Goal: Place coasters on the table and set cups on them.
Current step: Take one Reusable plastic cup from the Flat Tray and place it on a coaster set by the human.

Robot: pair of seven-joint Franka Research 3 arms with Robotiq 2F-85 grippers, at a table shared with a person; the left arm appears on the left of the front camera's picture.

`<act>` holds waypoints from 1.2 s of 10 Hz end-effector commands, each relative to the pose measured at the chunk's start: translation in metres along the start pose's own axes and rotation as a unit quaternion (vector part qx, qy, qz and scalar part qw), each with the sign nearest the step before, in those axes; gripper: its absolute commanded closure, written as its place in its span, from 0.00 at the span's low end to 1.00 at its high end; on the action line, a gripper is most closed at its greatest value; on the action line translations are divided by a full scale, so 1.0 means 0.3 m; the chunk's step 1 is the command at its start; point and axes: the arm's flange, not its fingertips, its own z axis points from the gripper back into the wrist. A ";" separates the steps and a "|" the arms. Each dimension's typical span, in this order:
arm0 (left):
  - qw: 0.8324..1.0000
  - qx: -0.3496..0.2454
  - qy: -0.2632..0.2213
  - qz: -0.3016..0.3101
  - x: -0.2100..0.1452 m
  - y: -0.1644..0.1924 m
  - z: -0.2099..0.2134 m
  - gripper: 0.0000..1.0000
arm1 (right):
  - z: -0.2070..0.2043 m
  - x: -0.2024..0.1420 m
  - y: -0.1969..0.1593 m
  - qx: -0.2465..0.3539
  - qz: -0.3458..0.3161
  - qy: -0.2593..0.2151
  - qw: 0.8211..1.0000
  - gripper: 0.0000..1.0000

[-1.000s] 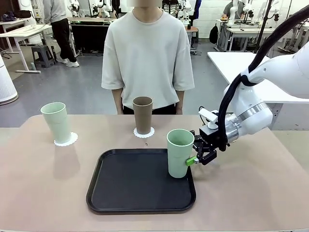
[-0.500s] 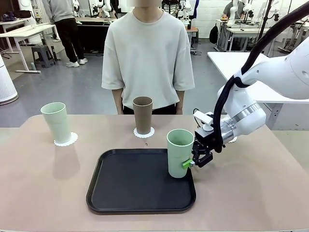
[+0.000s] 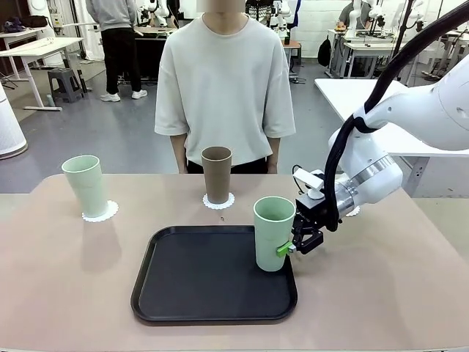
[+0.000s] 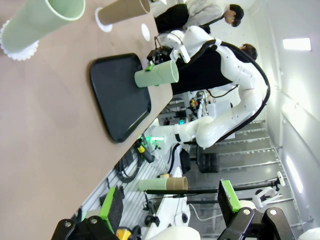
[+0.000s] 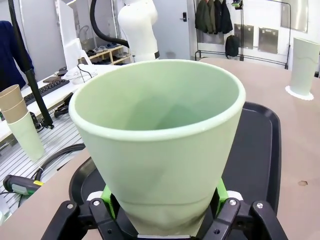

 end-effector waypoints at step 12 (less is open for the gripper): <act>1.000 0.001 -0.011 0.008 -0.001 -0.012 -0.005 0.00 | 0.093 0.603 0.200 -0.171 -0.043 0.041 0.983 0.75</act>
